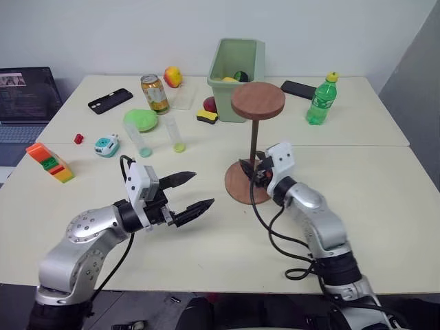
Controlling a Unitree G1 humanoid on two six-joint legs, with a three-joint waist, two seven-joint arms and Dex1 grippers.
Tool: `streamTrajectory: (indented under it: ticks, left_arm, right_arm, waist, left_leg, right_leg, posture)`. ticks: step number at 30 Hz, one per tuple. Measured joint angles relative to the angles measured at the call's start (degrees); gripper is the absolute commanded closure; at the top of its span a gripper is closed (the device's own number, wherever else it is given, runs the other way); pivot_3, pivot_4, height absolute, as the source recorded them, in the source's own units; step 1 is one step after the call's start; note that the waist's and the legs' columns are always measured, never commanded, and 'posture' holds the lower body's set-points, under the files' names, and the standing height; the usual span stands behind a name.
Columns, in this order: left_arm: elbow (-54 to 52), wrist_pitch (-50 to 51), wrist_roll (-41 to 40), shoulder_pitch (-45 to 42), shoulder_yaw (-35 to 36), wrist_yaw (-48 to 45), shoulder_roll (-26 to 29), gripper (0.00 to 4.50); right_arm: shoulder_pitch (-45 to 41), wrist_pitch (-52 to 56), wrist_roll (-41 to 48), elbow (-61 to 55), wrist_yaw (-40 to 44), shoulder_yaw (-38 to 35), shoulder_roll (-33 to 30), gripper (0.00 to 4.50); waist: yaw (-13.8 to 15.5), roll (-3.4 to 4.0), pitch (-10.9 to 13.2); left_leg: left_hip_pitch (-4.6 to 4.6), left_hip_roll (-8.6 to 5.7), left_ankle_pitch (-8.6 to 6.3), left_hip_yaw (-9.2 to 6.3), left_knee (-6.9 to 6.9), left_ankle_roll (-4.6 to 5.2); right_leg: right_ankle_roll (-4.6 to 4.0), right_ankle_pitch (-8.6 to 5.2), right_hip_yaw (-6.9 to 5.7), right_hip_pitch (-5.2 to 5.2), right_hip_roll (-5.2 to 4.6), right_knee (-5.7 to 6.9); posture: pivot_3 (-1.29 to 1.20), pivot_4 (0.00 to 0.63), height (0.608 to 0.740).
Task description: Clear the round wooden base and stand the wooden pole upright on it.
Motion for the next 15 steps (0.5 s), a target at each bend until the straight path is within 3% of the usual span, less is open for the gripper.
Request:
streamTrajectory:
  ticks: [4,8,15]
  left_arm:
    - [3.4,2.9,-0.98,-0.58,-0.34,-6.21,5.99,0.0]
    - [11.63,6.04,-0.46,-6.3,-0.86,-12.91,14.31,0.0]
    - [24.18,4.5,6.37,-24.68,-6.63,-15.05,14.16,0.0]
  right_arm:
    - [2.87,10.53,5.81,-6.4,5.02,-2.62,-7.25,0.04]
    - [6.51,19.67,13.5,-14.34,12.26,-9.58,-20.06,0.04]
    - [3.99,25.39,23.42,-18.93,19.09,-18.44,-30.66,0.04]
  waist:
    - [0.06,-0.02,0.28]
    - [0.72,-0.05,0.93]
    - [0.31,-0.13,1.11]
  left_leg:
    - [0.0,-0.04,-0.11,0.0,0.04,0.2]
    - [-0.1,-0.1,-0.12,0.01,0.08,0.23]
    - [-0.34,-0.09,-0.11,0.14,0.14,0.21]
  right_leg:
    - [0.0,0.0,0.0,0.06,-0.04,-0.08]
    - [0.0,0.0,-0.19,0.07,-0.04,-0.13]
    - [0.01,0.01,-0.23,-0.04,0.0,-0.18]
  posture:
    - [0.0,0.15,0.74]
    - [0.0,0.15,0.74]
    - [0.0,0.15,0.74]
